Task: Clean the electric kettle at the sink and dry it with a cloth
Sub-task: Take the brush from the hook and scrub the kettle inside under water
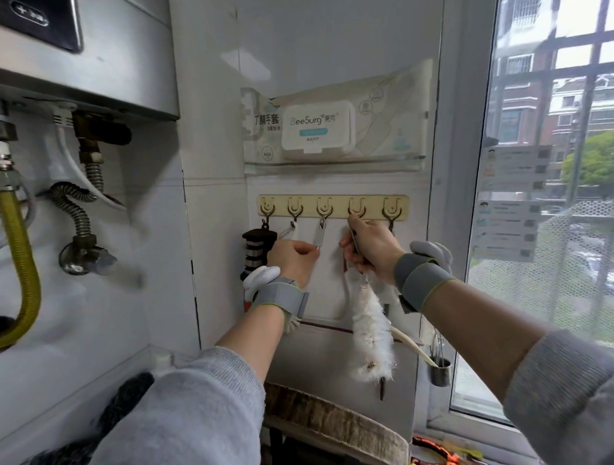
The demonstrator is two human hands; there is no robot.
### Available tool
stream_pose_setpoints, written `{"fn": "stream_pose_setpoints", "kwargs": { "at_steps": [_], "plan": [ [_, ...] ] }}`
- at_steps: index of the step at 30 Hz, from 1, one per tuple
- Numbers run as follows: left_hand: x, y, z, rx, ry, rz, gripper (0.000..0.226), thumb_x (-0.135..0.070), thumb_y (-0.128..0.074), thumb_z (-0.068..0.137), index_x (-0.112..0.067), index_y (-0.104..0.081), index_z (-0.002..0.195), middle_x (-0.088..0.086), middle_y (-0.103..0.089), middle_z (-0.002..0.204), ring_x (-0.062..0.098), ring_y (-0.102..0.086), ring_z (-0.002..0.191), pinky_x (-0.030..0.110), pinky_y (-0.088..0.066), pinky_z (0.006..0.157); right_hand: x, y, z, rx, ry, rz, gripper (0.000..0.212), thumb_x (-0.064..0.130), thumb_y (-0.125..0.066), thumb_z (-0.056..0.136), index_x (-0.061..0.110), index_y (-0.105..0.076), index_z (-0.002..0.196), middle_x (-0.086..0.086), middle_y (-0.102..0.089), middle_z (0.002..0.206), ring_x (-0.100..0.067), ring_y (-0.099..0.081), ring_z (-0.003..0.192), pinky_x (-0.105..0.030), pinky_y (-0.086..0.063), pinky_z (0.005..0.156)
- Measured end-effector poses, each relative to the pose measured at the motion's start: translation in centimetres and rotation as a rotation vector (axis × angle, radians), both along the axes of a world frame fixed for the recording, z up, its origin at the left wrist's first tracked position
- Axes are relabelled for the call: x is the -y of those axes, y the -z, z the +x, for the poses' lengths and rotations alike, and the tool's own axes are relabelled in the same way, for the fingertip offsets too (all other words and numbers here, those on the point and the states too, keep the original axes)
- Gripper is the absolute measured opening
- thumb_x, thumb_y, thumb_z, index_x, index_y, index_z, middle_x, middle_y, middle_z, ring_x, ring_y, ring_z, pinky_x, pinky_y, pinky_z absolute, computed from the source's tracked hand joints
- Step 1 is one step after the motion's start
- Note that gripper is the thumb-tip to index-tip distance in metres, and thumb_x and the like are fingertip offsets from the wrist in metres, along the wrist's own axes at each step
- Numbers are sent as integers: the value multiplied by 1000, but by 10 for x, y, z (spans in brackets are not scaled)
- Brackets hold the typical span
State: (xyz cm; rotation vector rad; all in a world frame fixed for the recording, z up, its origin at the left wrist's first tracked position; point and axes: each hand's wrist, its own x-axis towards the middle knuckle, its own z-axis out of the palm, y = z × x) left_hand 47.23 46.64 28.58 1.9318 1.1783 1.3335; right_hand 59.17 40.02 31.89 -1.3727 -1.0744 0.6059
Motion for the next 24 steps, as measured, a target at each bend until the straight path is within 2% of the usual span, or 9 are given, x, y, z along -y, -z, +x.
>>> {"fn": "stream_pose_setpoints", "kwargs": {
  "at_steps": [9,11,13,14,16,18,19,21,24],
  "plan": [
    [-12,11,1,-221,-20,-136,29,-17,-63,88,-6,-70,114,9,-67,118,25,-62,111,25,-45,92,5,8,-2,-32,-52,46,49,34,-31,101,6,-52,67,-9,-52,43,-22,-37,41,-25,-33,41],
    [4,14,-6,-56,-20,-48,28,-19,-63,89,-5,-69,113,11,-68,114,25,-62,107,29,-45,93,19,9,-3,-58,-55,93,49,36,-30,101,5,-51,69,-11,-53,46,-23,-39,41,-26,-34,42],
    [38,18,-18,176,175,-44,21,-18,-62,91,-4,-71,104,15,-69,100,25,-63,93,35,-48,86,38,8,-6,-100,-57,153,48,38,-30,102,7,-50,71,-13,-54,51,-23,-39,41,-28,-34,43],
    [58,22,-25,193,309,-86,21,-20,-62,91,-6,-70,104,14,-69,98,23,-62,88,36,-49,83,50,8,-9,-132,-61,189,48,38,-29,102,7,-50,71,-12,-54,51,-22,-39,42,-28,-34,44],
    [94,32,-36,-20,522,-174,36,-32,-62,91,-13,-61,121,3,-66,112,14,-61,97,26,-49,84,70,9,-13,-212,-82,261,48,38,-30,102,8,-49,71,-9,-54,47,-22,-39,44,-29,-34,45],
    [126,46,-42,-310,588,-164,55,-41,-60,89,-16,-47,137,-7,-58,121,9,-56,106,12,-43,80,90,15,-18,-290,-85,305,48,38,-31,102,7,-50,70,-7,-54,44,-23,-40,46,-29,-34,45],
    [134,54,-39,-375,592,-149,57,-41,-59,90,-15,-45,139,-6,-57,121,9,-54,105,13,-41,78,93,19,-16,-311,-77,315,49,38,-30,102,6,-50,69,-8,-54,45,-23,-40,47,-29,-35,45],
    [162,69,-45,-346,624,-197,48,-32,-56,94,-10,-47,136,2,-59,123,8,-53,94,16,-43,81,112,32,-21,-312,-29,298,51,38,-31,102,6,-51,67,-11,-55,50,-22,-42,46,-30,-37,49],
    [187,98,-52,-311,644,-267,44,-22,-54,97,1,-45,133,-8,-49,97,-12,-47,66,-1,-40,60,141,53,-24,-282,5,184,50,40,-35,101,6,-56,70,-14,-60,61,-22,-52,50,-33,-47,59]
  ]
}}
